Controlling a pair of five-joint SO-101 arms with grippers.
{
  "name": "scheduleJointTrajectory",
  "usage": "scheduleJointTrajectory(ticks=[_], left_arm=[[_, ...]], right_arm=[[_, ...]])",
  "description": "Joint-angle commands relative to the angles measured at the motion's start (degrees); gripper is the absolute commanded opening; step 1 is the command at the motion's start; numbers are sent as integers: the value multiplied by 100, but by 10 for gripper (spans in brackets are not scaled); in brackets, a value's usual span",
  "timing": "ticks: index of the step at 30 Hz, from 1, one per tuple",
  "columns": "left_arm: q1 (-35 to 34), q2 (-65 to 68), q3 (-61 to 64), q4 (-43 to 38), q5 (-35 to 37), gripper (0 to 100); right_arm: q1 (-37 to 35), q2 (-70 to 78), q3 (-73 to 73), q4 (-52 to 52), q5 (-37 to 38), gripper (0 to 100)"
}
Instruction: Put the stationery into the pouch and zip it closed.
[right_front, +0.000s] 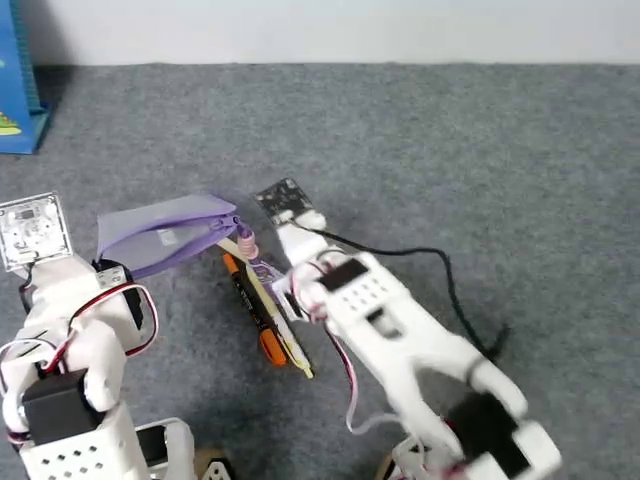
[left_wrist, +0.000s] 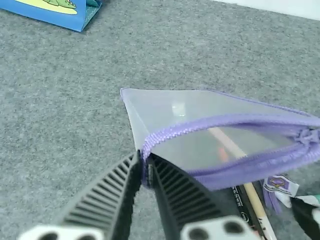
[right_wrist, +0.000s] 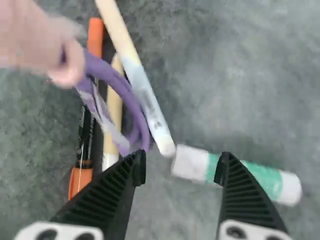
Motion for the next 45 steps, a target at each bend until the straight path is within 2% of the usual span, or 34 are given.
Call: scheduleJointTrajectory(ticks=[1, 7, 13, 19, 21, 23, 33, 41, 45], left_arm=[[-53, 9, -180, -62, 9, 12], [-53, 0, -163, -62, 9, 12], [-53, 0, -163, -62, 9, 12], [-53, 0, -163, -70, 9, 12], [-53, 0, -163, -62, 9, 12], [-53, 0, -163, -62, 9, 12], [-44, 0, -163, -53, 9, 12], [-44, 0, -163, -53, 18, 12], [-44, 0, -163, -53, 18, 12]], right_arm=[[-40, 743, -993, -4, 70, 231], [-48, 1974, -1996, 4, 79, 231], [-57, 2510, -2215, 40, 105, 224], [-22, 2510, -2215, 295, 114, 1], [-4, 2510, -2224, 532, 114, 28], [84, 2501, -2242, 760, 114, 9], [1015, 1297, -2215, 2105, 123, 8], [1112, 180, -2154, 3776, 404, 8], [1279, 22, -1565, 3996, 475, 8]])
